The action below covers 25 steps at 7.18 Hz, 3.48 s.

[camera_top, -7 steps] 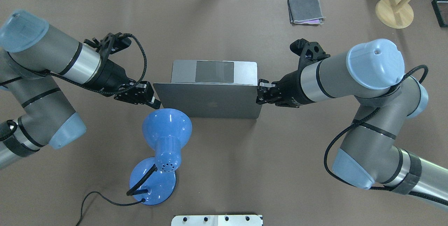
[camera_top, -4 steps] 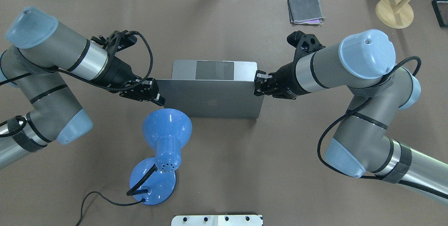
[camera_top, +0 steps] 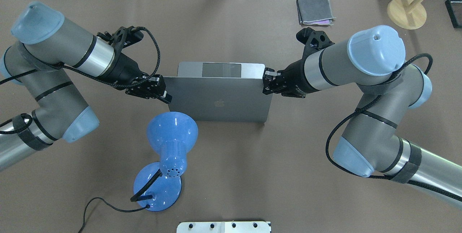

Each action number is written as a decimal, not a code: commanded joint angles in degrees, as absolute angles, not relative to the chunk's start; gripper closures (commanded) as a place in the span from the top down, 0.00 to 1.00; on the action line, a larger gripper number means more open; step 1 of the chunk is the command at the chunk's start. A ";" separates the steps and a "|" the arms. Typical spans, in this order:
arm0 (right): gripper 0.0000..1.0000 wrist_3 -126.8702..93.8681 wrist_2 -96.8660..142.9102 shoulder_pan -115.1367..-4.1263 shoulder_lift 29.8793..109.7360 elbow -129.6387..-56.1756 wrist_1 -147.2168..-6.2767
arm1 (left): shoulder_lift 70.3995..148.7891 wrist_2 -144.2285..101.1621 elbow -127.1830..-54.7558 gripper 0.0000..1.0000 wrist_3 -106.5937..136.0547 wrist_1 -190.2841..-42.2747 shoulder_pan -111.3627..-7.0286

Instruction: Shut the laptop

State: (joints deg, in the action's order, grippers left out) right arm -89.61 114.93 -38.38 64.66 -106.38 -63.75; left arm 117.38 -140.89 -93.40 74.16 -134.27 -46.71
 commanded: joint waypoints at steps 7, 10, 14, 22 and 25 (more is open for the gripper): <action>0.00 -86.13 114.61 -40.78 56.61 -90.10 -63.02 | 125.67 -131.75 -78.94 0.00 70.22 -134.21 -48.25; 0.00 -85.78 113.03 -40.87 54.76 -84.13 -62.84 | 128.66 -125.36 -72.89 0.00 69.52 -134.21 -46.94; 0.00 -85.43 111.36 -40.61 53.09 -78.40 -62.93 | 129.20 -118.56 -68.38 0.00 64.25 -134.21 -44.65; 0.99 -70.33 122.70 -54.73 64.31 -87.45 -63.54 | 120.79 -132.52 -92.33 0.98 45.50 -105.88 -55.34; 1.00 -51.75 123.84 -60.45 73.70 -87.63 -63.54 | 110.16 -133.07 -101.24 0.98 17.67 -90.12 -65.52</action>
State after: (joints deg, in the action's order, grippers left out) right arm -59.58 123.42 -57.98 69.58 -87.48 -63.54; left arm 114.62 -132.91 -98.39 28.91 -95.78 -60.67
